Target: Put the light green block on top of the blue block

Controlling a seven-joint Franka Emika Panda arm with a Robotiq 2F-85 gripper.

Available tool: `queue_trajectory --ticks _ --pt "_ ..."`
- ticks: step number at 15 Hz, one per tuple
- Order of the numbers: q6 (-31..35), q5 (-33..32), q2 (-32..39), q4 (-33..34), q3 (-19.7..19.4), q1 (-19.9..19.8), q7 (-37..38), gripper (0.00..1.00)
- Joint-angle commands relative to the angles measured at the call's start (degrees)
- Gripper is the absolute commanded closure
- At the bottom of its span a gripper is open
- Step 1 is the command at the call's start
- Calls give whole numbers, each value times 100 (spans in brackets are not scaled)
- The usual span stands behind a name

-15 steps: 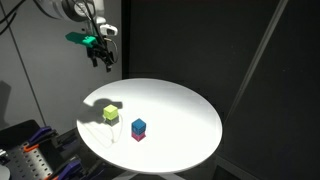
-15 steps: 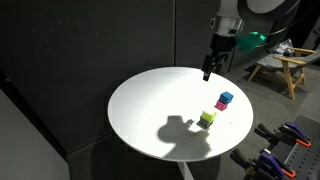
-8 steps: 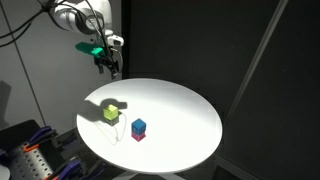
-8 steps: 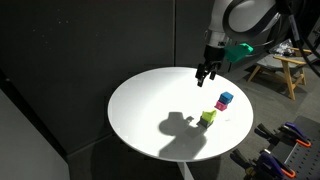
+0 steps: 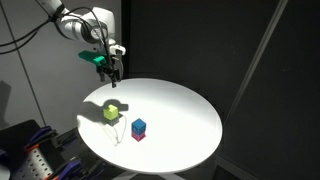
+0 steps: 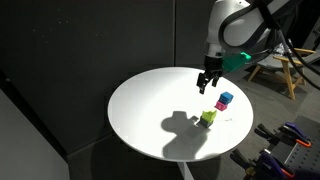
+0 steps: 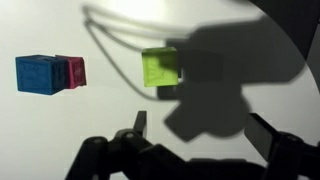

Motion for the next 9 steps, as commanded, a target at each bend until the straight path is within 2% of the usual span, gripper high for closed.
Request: queue_trajectory --ticks 1,9 --pt "81 -303 147 13 -68 -25 283 0" --pt "503 -720 398 -229 -194 33 695 0"
